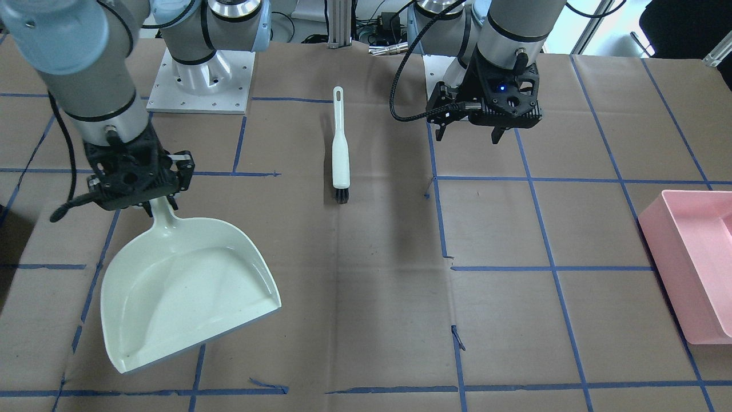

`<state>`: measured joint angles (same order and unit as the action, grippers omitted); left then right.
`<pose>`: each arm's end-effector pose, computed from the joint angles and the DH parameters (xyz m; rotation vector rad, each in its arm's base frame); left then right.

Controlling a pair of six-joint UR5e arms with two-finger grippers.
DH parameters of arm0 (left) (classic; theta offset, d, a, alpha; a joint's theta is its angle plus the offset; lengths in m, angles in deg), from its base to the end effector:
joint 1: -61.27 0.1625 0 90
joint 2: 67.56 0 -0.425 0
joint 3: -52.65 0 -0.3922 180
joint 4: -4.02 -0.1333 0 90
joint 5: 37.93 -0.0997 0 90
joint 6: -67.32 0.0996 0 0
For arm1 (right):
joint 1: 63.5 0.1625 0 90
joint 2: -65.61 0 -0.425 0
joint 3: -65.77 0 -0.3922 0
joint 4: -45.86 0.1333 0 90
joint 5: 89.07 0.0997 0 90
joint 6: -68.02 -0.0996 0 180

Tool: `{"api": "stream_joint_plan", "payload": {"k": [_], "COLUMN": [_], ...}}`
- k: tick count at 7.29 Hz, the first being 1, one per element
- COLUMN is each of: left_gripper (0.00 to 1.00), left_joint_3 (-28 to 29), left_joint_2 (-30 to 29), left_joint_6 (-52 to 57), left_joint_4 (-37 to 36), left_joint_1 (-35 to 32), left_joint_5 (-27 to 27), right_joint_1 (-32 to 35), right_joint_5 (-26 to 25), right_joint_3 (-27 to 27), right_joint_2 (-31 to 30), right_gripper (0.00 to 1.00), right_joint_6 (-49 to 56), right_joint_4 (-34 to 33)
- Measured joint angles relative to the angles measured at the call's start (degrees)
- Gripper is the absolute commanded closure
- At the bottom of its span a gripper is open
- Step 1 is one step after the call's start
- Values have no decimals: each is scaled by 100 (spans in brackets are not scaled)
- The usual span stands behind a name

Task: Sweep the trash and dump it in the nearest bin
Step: 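Bring the empty dustpan back over the table with the right gripper, then lower the dustpan onto the table and open the right gripper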

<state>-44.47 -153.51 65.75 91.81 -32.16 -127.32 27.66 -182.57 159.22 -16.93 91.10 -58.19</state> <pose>-0.1616 -0.4510 0.4644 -0.0507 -3.1311 -0.0242 0.1382 -0.5426 0.4159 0.6422 -3.0026 0.0648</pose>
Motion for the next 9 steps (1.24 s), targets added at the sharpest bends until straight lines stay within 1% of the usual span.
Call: {"api": "stream_joint_plan", "payload": {"k": [3,6,7,9], "left_gripper": [0,0,0,0], "left_joint_3": [0,0,0,0], "left_joint_2": [-4,-13,-19,-29], "left_joint_6": [-1,-1,-1,-1], "left_joint_4": [15,19,18,18], "left_joint_1": [0,0,0,0], "left_joint_5": [-6,-8,-8,-8], "right_joint_1": [1052,1825,1974,2061], "right_joint_5": [238,413,433,523], "right_joint_3": [-501,-1044,-1129,-1193], "right_joint_2": [760,1637,1892,2218], "right_gripper": [99,99,99,99], "right_joint_6": [-1778,-3137,-3411,-3830], "right_joint_4": [68,47,31,-45]}}
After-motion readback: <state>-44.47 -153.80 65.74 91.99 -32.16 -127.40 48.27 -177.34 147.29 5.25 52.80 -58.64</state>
